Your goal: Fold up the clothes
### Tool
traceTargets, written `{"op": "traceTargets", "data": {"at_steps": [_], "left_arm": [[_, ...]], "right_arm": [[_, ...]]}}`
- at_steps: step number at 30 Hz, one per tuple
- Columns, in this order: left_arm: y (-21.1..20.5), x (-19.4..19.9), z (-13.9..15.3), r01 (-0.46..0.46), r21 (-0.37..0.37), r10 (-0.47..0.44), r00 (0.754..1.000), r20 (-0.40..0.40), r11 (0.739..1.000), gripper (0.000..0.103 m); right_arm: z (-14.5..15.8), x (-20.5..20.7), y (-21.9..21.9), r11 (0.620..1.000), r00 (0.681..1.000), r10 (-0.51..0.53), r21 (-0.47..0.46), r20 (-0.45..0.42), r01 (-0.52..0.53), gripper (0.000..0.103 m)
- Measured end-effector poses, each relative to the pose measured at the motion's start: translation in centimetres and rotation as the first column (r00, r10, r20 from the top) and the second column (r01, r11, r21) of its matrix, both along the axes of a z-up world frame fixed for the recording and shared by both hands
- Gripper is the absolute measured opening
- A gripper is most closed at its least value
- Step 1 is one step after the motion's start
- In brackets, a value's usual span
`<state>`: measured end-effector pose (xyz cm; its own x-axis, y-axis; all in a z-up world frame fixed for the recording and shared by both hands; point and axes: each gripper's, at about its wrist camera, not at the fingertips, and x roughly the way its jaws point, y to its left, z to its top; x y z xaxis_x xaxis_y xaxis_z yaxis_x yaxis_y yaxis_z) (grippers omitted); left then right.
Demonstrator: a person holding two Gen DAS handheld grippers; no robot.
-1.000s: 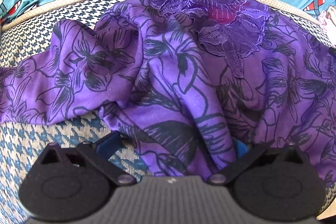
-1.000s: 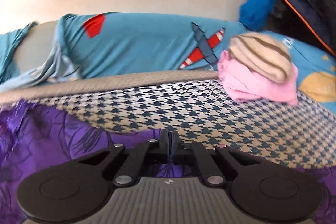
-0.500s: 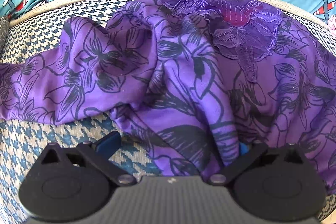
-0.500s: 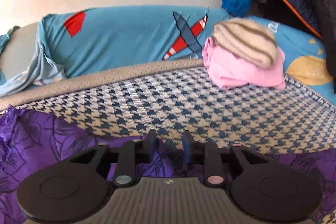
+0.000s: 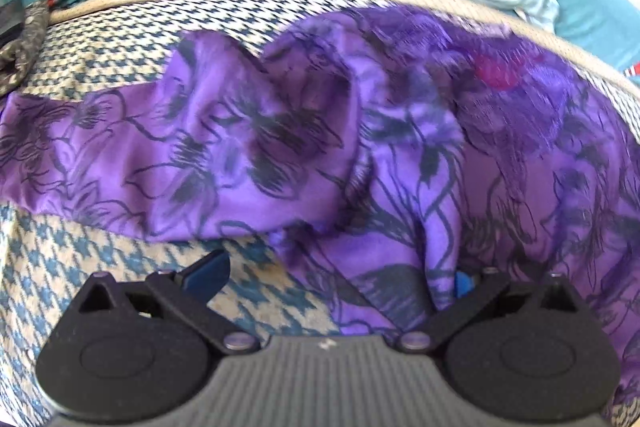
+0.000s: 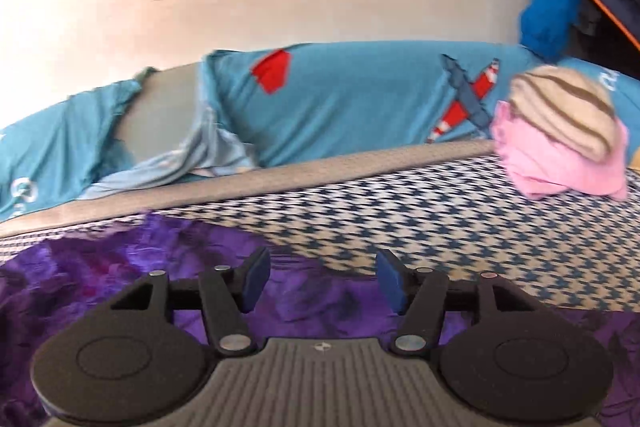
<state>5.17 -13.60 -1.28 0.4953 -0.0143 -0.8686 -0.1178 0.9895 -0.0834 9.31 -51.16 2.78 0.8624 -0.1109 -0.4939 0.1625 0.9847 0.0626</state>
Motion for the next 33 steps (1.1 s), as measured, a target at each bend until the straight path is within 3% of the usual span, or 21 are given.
{"op": "traceTargets", "data": {"at_steps": [6,12,24,33], "left_arm": [[1.7,0.5,0.7,-0.051,-0.006,0.051,0.999,0.016,0.999,0.103],[2.6,0.9,1.1,-0.108,0.008,0.108,0.994,0.024,0.994,0.103],[3.5,1.5,1.1,-0.158,0.048,0.157,0.987,0.028,0.986,0.103],[4.3,1.8,-0.2,-0.176,0.053,0.174,0.984,0.034,0.983,0.103]], "right_arm": [[0.6,0.4,2.2,0.997,0.997,0.075,0.026,0.022,-0.076,0.068],[0.7,1.3,4.1,0.992,0.993,0.118,0.029,0.013,-0.119,0.069],[0.7,1.8,6.0,0.988,0.988,0.152,0.018,-0.032,-0.151,0.072],[2.0,-0.7,7.2,0.99,0.989,0.137,0.045,-0.06,-0.134,0.076]]}}
